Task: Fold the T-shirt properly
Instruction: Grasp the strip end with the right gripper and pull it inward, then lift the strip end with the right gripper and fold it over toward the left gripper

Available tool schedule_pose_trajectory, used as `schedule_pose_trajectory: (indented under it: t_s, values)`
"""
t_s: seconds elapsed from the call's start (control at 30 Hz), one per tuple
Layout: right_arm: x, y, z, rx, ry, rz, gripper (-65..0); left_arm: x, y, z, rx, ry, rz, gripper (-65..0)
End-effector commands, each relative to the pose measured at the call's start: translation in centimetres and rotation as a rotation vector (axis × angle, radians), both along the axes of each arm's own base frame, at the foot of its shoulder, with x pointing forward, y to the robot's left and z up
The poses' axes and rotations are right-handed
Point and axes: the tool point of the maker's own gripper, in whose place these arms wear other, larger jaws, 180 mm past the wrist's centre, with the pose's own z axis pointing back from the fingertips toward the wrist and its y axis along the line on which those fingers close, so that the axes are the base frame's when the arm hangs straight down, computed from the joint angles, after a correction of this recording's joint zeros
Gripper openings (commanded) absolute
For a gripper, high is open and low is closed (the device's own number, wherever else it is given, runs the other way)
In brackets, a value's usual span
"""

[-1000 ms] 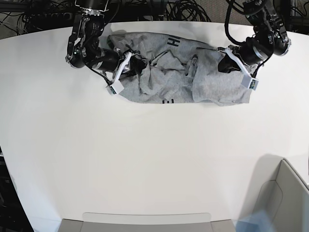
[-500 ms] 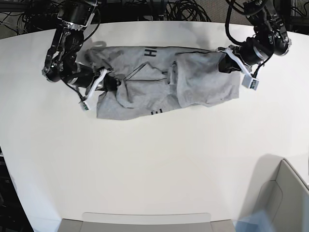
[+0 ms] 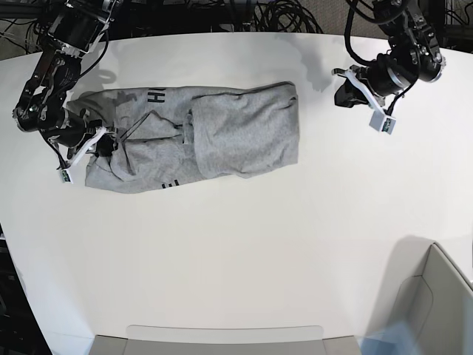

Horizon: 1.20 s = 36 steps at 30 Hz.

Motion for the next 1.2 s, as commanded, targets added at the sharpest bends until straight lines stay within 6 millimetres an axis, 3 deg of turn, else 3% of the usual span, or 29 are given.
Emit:
schedule_pose_trajectory:
  t_s: [0.0, 0.2, 0.4, 0.53, 0.93, 1.17]
  values:
    - [1.6, 0.9, 2.5, 0.000, -0.090, 0.033, -65.0, 0.2, 0.4, 0.7, 0.010, -0.026, -0.004, -62.8]
    - [1.7, 5.0, 4.8, 0.003, -0.144, 0.076, -65.0, 0.2, 1.0, 0.7, 0.027, -0.025, -0.010, -62.8]
    - [1.4, 10.7, 7.6, 0.021, -0.196, 0.164, -65.0, 0.2, 1.3, 0.8, 0.039, -0.023, -0.014, -62.8]
    - [0.7, 13.8, 8.4, 0.074, -0.188, 0.176, -65.0, 0.2, 1.4, 0.8, 0.042, -0.023, -0.015, -62.8]
    - [-1.6, 23.7, 8.1, 0.220, -0.097, 0.270, -65.0, -0.3, 1.4, 0.5, 0.042, -0.009, -0.015, -62.8]
    - [-2.2, 26.7, 5.5, 0.163, -0.016, 0.258, -65.0, -0.3, 1.4, 0.5, 0.042, -0.009, -0.015, -62.7]
